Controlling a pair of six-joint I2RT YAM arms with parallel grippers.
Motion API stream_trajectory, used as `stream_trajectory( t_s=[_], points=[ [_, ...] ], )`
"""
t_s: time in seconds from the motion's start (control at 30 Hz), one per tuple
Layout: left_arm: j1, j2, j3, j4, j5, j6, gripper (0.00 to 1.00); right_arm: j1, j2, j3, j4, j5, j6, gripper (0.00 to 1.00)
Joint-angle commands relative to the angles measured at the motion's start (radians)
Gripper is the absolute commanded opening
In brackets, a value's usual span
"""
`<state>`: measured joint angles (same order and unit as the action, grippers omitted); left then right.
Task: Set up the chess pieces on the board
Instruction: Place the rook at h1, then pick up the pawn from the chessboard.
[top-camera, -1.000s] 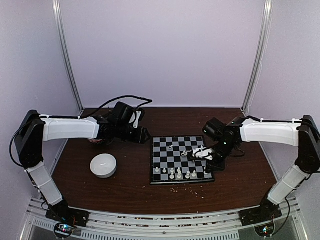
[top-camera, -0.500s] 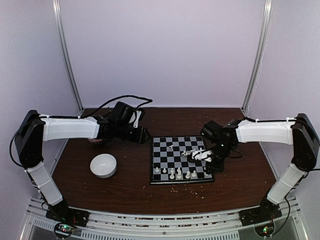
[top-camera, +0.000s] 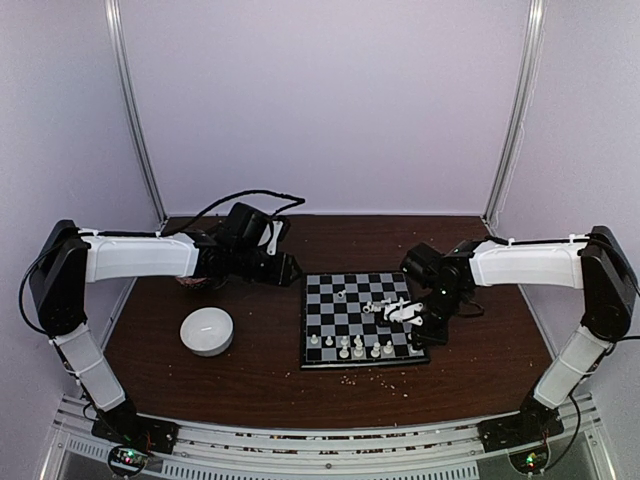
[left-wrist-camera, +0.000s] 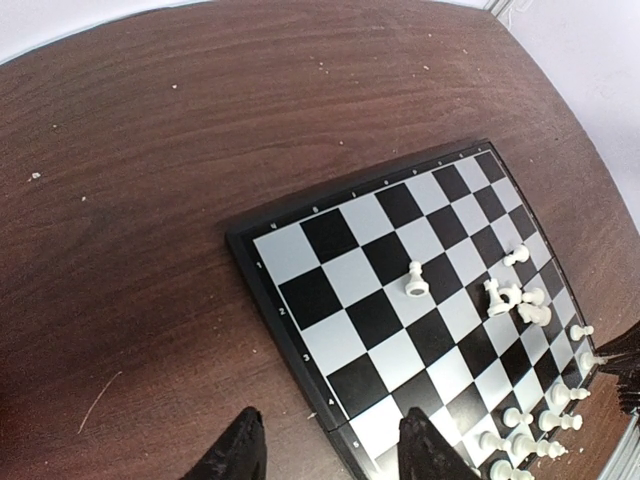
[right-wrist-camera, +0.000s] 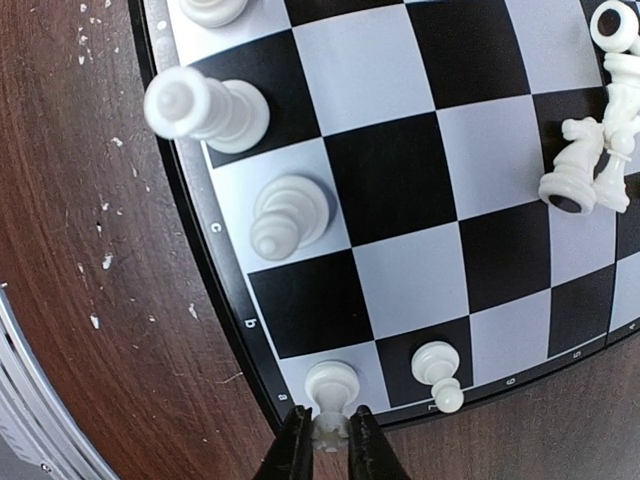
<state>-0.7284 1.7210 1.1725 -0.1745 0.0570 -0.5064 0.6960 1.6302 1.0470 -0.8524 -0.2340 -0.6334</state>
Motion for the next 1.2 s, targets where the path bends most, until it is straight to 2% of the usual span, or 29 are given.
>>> stream_trajectory(
  t_s=[0.0, 0.23, 0.5, 0.7, 0.83, 1.03, 1.17],
  points=[
    [-0.006, 0.009, 0.023, 0.029, 0.011, 0.006, 0.46, 0.002, 0.012, -0.015, -0.002, 0.016, -0.010, 0.15],
    [-0.006, 0.008, 0.022, 0.032, 0.014, 0.003, 0.46, 0.002, -0.017, 0.016, -0.029, 0.013, -0.002, 0.23],
    [-0.008, 0.005, 0.027, 0.030, 0.012, 0.006, 0.46, -0.007, -0.121, 0.157, -0.151, -0.047, 0.005, 0.28],
    [-0.019, 0.014, 0.055, 0.033, 0.020, 0.032, 0.46, -0.083, -0.115, 0.208, -0.067, -0.081, 0.084, 0.29],
    [-0.023, 0.045, 0.115, 0.009, 0.037, 0.052, 0.46, -0.121, -0.068, 0.221, 0.035, -0.056, 0.148, 0.30],
    [-0.026, 0.081, 0.181, -0.022, 0.049, 0.067, 0.45, -0.135, 0.089, 0.307, 0.074, -0.005, 0.148, 0.30],
    [-0.028, 0.079, 0.190, -0.028, 0.055, 0.067, 0.46, -0.138, 0.166, 0.346, 0.091, 0.010, 0.132, 0.35]
  ],
)
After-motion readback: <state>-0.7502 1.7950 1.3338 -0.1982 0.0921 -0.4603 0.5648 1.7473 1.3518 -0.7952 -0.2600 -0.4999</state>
